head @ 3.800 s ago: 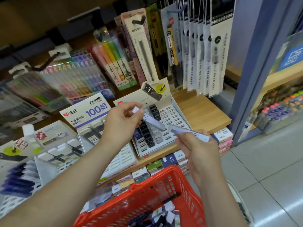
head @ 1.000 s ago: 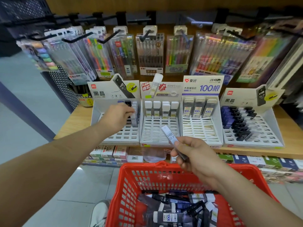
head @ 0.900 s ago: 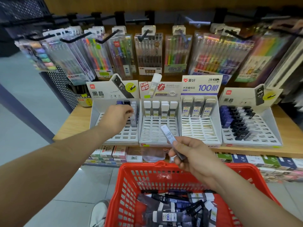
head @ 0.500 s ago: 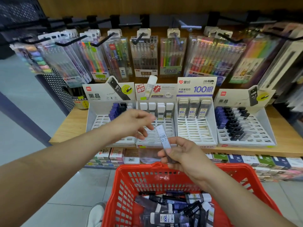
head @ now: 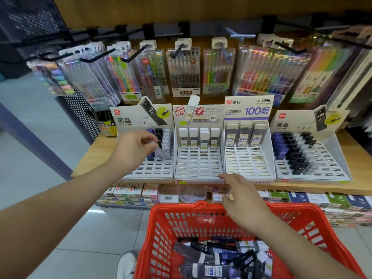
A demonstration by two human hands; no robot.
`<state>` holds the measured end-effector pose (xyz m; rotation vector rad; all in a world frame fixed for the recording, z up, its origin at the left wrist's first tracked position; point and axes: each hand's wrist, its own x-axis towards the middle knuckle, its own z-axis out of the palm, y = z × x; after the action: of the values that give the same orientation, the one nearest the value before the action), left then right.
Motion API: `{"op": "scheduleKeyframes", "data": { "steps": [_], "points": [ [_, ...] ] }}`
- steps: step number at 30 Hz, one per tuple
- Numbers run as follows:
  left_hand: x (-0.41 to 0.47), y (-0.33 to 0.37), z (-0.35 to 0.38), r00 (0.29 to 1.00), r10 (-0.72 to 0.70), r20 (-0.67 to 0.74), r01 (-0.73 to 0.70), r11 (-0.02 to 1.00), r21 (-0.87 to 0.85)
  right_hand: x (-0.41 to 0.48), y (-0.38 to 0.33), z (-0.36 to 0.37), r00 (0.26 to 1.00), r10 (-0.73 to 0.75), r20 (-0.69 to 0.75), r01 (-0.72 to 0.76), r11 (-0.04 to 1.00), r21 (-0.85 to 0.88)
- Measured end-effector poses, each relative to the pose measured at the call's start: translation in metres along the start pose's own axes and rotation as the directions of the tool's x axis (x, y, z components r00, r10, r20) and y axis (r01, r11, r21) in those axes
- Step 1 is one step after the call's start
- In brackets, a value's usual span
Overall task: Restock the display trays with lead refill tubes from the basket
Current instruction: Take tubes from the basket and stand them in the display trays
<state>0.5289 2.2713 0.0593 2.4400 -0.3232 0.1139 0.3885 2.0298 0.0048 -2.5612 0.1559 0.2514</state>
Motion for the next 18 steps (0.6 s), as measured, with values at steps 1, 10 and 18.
{"op": "scheduleKeyframes", "data": {
  "steps": [1, 10, 18],
  "points": [
    [0.000, -0.002, 0.003, 1.000, 0.003, 0.009, -0.003, 1.000, -0.005, 0.000, 0.003, 0.002, 1.000, 0.001, 0.018, 0.000, 0.999, -0.049],
    [0.000, -0.006, 0.019, 0.997, 0.029, 0.066, -0.034, 0.996, 0.085, 0.000, 0.013, 0.010, 0.992, 0.008, 0.123, 0.027, 0.959, -0.282],
    [0.000, -0.007, 0.023, 0.987, 0.101, 0.124, -0.117, 0.983, 0.138, 0.000, 0.017, 0.011, 0.993, -0.021, 0.112, 0.053, 0.954, -0.296]
  ]
}}
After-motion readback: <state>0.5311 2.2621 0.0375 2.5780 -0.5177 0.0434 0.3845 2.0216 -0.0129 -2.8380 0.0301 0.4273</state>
